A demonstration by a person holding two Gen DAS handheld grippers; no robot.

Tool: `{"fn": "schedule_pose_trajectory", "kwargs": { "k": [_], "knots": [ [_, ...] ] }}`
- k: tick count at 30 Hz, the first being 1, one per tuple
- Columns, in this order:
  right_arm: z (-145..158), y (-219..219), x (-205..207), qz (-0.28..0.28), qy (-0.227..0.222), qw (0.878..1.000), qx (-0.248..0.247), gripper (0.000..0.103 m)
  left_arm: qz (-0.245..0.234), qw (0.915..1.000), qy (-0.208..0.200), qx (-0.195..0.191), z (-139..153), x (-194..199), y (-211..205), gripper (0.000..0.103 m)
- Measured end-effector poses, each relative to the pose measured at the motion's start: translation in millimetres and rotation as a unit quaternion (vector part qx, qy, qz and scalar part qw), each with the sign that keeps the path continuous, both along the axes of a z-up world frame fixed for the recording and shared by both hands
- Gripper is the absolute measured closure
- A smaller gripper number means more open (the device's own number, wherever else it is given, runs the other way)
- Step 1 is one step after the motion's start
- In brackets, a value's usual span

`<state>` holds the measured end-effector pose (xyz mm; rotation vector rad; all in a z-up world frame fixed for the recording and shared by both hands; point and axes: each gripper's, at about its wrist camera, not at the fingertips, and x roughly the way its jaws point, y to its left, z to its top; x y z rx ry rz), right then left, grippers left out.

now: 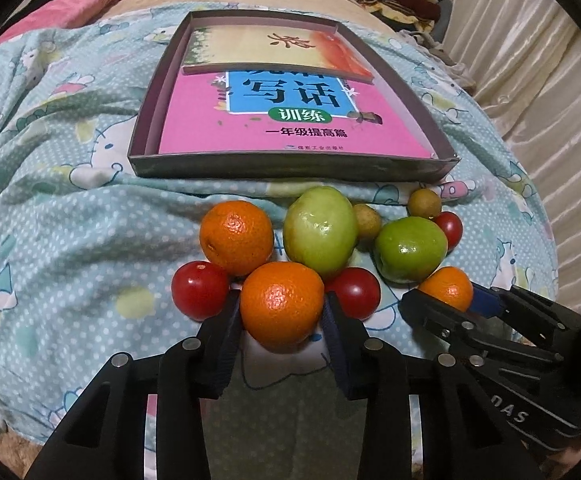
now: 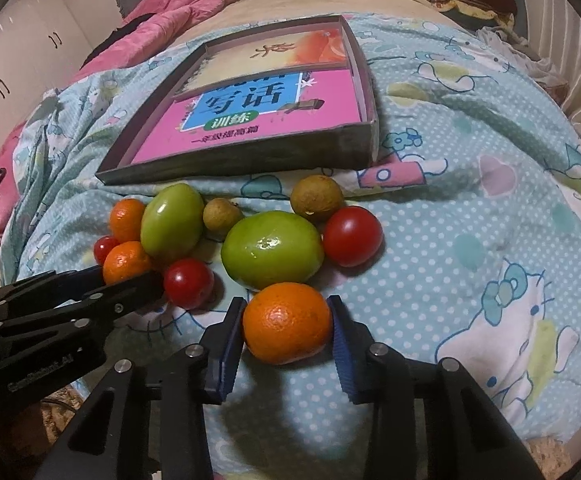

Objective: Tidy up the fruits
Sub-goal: 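Grasp an orange with the left tool while the right tool grasps another orange, then carry both oranges onto the pink workbook in the tray and release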

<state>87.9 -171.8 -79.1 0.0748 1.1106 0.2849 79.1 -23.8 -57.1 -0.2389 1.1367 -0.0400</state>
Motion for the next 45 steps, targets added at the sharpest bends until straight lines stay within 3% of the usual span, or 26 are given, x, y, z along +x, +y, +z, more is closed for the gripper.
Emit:
{"fn": "schedule_pose_trajectory", "kwargs": {
  "k": [11,22,45],
  "knots": [
    [39,-5,-16,0.013,-0.077,0.995,0.060,0.064,-0.004,0.9986,-0.051,-0.014,36,-14,10,0.064],
    [68,7,4,0.028,-0.150,0.988,0.029,0.064,0.029,0.9967,-0.076,-0.006,55,0,31,0.064],
    [70,19,47,0.035,-0.178,0.983,0.012,0.064,0.047,0.9945,-0.089,0.029,50,46,36,0.064]
  ]
}}
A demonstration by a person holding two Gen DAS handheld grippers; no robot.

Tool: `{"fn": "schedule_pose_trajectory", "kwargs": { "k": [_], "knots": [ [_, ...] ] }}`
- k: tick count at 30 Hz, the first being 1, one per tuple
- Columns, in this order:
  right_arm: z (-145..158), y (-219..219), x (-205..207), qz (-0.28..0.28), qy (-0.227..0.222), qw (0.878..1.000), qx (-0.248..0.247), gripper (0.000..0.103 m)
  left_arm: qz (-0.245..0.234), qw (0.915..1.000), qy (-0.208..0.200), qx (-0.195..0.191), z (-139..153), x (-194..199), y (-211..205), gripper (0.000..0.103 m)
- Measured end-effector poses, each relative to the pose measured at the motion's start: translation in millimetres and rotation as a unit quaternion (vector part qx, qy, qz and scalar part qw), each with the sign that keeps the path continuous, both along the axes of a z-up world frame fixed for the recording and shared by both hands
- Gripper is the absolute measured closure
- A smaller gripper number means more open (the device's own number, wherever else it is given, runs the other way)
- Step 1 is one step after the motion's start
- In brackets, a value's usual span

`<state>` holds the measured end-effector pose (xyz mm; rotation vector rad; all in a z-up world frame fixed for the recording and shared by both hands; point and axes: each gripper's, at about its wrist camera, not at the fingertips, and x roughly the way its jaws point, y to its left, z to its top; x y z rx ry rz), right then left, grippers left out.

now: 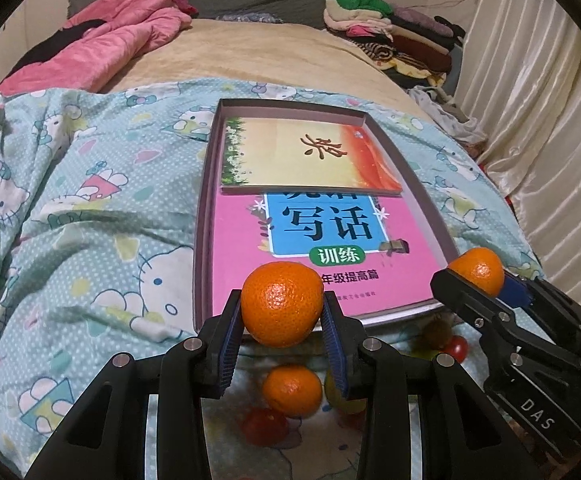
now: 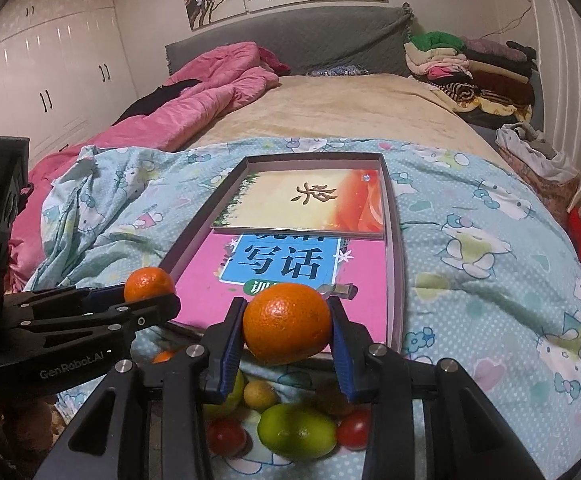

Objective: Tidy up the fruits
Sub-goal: 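Carry both oranges onto the pink workbook in the tray and release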

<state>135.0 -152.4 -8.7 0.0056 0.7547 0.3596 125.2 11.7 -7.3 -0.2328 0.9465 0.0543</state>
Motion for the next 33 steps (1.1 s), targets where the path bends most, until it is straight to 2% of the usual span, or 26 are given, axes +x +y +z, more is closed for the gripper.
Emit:
{"fn": "schedule_pose_trajectory", "kwargs": {
  "k": [8,19,33],
  "knots": [
    [-4,6,14,0.001,0.001,1.000,-0.015,0.064,-0.001,0.9998,0.012,0.017,-11,12,1,0.064],
    [-23,10,28,0.000,0.028,0.999,-0.039,0.064,-0.009,0.9989,0.029,0.036,-25,22,-5,0.064],
    [-39,14,33,0.006,0.051,0.997,-0.057,0.064,-0.010,0.9983,0.025,0.053,-28,22,-7,0.064]
  ]
}}
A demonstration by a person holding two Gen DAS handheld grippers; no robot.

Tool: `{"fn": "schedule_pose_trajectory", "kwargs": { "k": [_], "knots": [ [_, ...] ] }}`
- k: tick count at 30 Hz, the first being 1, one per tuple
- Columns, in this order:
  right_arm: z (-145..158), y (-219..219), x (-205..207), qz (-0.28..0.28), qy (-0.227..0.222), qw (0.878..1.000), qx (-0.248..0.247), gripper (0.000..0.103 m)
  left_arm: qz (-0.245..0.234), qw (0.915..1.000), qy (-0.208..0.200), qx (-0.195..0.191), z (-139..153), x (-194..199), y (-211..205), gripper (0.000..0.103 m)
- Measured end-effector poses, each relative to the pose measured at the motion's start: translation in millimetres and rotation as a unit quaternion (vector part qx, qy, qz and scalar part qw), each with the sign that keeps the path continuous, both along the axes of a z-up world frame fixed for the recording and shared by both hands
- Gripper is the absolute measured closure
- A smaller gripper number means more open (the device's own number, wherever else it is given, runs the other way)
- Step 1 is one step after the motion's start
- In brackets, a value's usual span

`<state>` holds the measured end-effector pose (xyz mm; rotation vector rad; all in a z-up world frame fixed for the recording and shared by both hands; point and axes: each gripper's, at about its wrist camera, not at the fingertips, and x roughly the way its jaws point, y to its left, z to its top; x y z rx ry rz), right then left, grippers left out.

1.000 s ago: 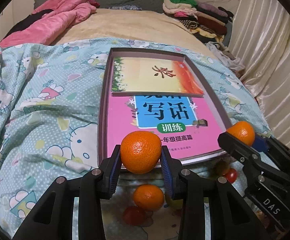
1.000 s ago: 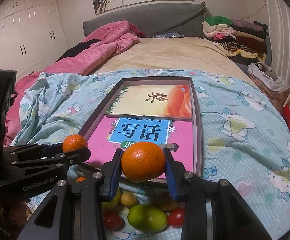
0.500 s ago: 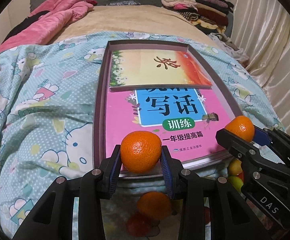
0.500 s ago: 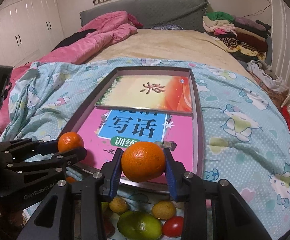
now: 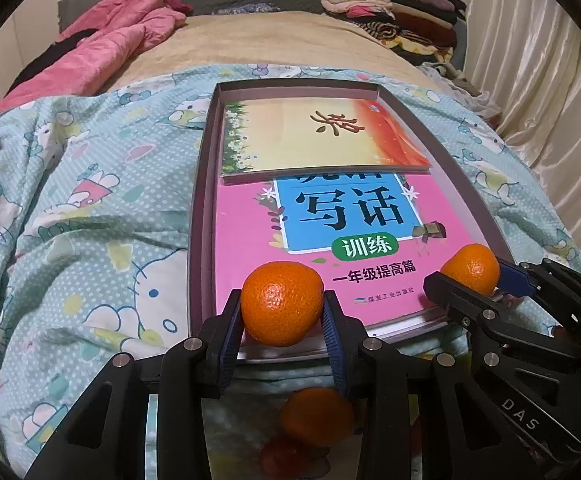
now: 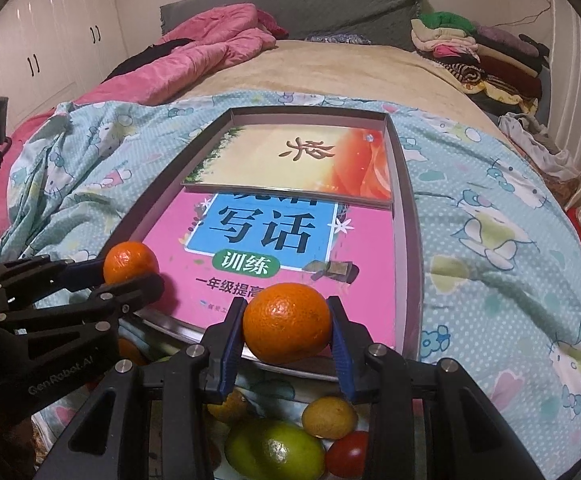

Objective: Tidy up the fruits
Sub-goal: 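Carry both oranges onto the pink workbook in the tray and release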

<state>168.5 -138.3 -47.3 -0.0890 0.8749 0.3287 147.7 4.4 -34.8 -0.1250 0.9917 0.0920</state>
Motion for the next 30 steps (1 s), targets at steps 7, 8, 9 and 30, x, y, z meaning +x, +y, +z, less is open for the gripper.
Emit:
{"fn": "schedule_pose_trajectory", "kwargs": {
  "k": [7,8,9,30],
  "knots": [
    [-1.7,-1.9,0.5,-0.003,0.002,1.000,0.004,0.063,-0.001,1.0000,0.000,0.001,0.1,0.1,-0.2,0.064],
    [-1.8,-2.1,0.8,-0.003,0.003,1.000,0.005,0.063,-0.001,1.0000,0.000,0.001,0.0,0.1,-0.2,0.064],
    [-2.0,-2.5,1.0,-0.004,0.003,1.000,0.007,0.063,-0.001,1.0000,0.000,0.001,0.1,-0.1,-0.2,0.064],
    [-0.7,-2.5,-2.2,-0.007,-0.003,1.000,0.008,0.047,-0.003,1.0000,-0.002,-0.004,1.6,-2.8,-0.4,0.063]
  ]
}}
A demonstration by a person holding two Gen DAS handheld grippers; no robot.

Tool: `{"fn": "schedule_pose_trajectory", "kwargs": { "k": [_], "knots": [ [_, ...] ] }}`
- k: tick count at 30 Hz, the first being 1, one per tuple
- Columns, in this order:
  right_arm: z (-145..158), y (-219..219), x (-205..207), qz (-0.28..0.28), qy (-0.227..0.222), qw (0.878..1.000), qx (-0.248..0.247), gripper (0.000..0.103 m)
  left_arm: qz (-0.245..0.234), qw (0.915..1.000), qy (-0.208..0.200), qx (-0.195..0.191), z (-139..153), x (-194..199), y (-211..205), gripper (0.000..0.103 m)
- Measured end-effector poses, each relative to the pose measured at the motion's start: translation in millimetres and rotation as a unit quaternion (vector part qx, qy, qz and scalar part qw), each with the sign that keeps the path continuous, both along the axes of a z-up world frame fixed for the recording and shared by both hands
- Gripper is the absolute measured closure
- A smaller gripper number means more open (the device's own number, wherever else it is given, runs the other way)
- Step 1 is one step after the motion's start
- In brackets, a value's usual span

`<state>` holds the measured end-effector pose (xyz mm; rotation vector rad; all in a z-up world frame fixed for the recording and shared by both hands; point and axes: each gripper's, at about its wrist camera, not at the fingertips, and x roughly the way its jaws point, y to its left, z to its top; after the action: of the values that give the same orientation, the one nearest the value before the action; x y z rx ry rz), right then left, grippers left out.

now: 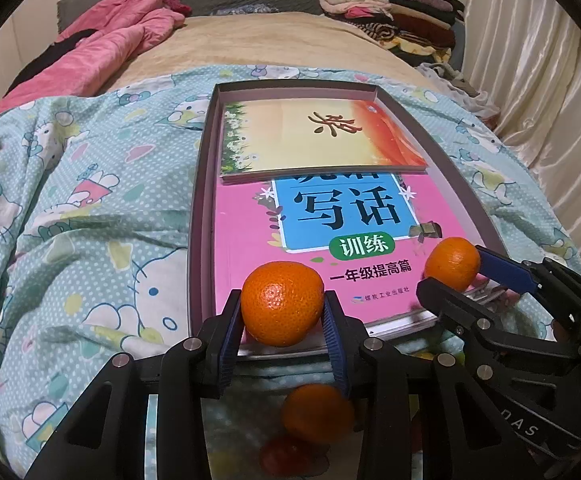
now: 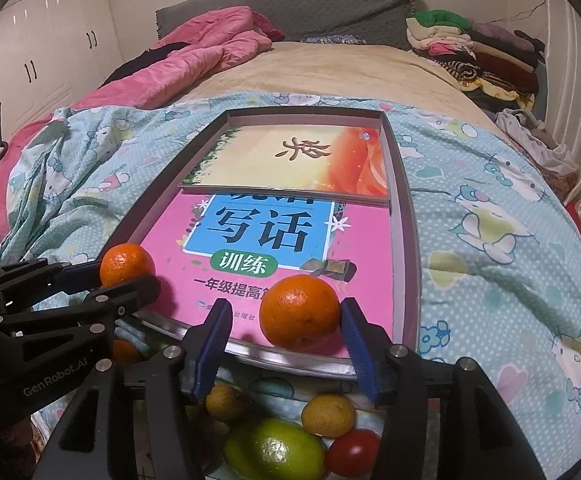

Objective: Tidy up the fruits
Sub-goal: 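Carry both oranges onto the pink workbook in the tray and release, then withdraw both open tools back toward the fruit cluster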

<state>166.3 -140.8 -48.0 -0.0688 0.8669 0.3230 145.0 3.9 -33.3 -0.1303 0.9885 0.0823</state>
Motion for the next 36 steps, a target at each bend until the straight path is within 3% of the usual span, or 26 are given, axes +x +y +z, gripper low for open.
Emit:
{"fn": "schedule_pose_trajectory", "kwargs": {
  "k": [3,17,36],
  "knots": [
    [2,1,-2,0.002,-0.005,1.000,0.000,0.041,-0.002,1.0000,-0.001,-0.003,2,-2,-1,0.063],
    [11,0,-7,-0.002,-0.027,1.000,0.000,0.036,-0.011,0.9997,-0.017,-0.012,14,-7,-1,0.062],
    [19,-10,-10,-0.018,-0.044,0.999,0.011,0.030,-0.001,0.9989,-0.047,-0.001,27,-13,3,0.043]
  ]
}}
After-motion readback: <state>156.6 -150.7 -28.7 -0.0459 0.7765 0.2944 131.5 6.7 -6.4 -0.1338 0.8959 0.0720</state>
